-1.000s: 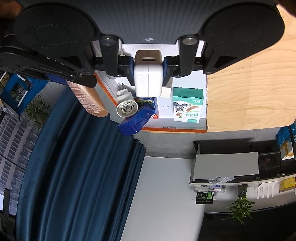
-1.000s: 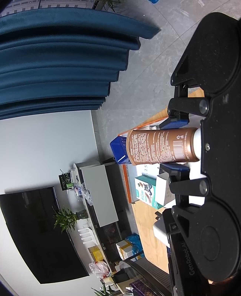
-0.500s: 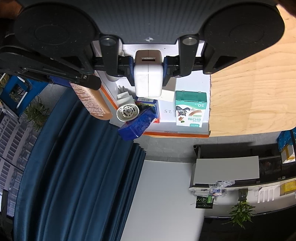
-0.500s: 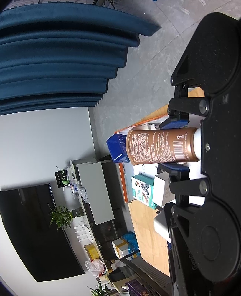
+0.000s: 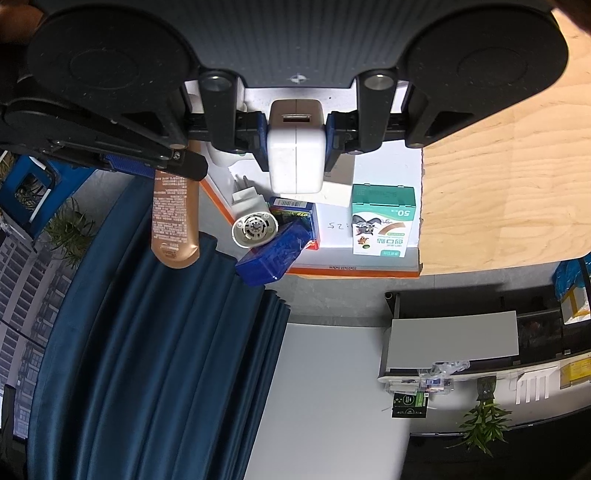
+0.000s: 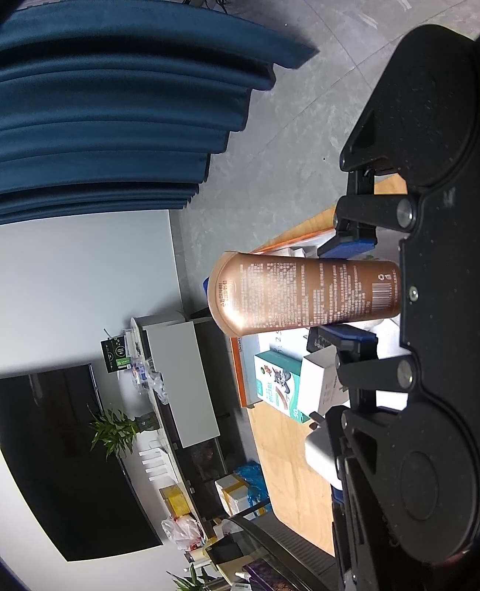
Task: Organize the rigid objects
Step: 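Carry the white charger and brown lotion tube over the white box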
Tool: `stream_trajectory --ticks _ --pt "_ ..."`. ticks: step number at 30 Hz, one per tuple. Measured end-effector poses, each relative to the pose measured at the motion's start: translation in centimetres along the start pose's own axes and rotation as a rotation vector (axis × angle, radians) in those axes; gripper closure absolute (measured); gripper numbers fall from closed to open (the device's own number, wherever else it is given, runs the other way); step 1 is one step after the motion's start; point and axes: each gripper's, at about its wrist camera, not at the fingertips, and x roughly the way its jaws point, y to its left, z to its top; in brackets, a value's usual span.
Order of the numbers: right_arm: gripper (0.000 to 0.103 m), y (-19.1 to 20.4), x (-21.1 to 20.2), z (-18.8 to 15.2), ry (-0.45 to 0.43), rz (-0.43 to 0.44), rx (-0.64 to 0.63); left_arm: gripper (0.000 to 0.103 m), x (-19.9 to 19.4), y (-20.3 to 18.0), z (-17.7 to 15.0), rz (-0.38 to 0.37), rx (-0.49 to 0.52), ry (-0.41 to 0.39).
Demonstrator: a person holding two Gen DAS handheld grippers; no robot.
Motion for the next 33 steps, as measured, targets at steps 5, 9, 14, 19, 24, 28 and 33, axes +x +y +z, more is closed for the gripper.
stream_trajectory --ticks 5,9,14,19,24,28,33 --pt "0.056 -0.2 0.3 0.0 0.005 0.0 -0.005 0.074 0.3 0.0 0.0 -0.002 0.002 0.006" --pt "0.056 -0.4 0.7 0.1 0.013 0.002 -0.013 0.074 0.4 0.1 0.1 -0.002 0.002 0.009" --pt "0.056 -0.6 0.8 0.6 0.018 0.023 0.015 0.074 0.3 0.1 0.1 -0.002 0.001 0.009" --pt "0.056 -0.9 0.5 1.9 0.021 0.055 0.04 0.074 0.1 0.1 0.3 -0.008 -0.003 0.002" --pt "0.056 -1.0 -0.1 2.9 0.02 0.077 0.05 0.074 0.0 0.1 0.4 -0.012 -0.003 -0.005" --pt "0.056 -0.8 -0.7 3.6 0.02 0.081 0.029 0.074 -0.2 0.0 0.6 -0.013 -0.001 -0.013" --pt "0.056 -0.1 -1.2 3.7 0.027 0.071 -0.005 0.074 -0.4 0.0 0.4 -0.014 -0.002 -0.019"
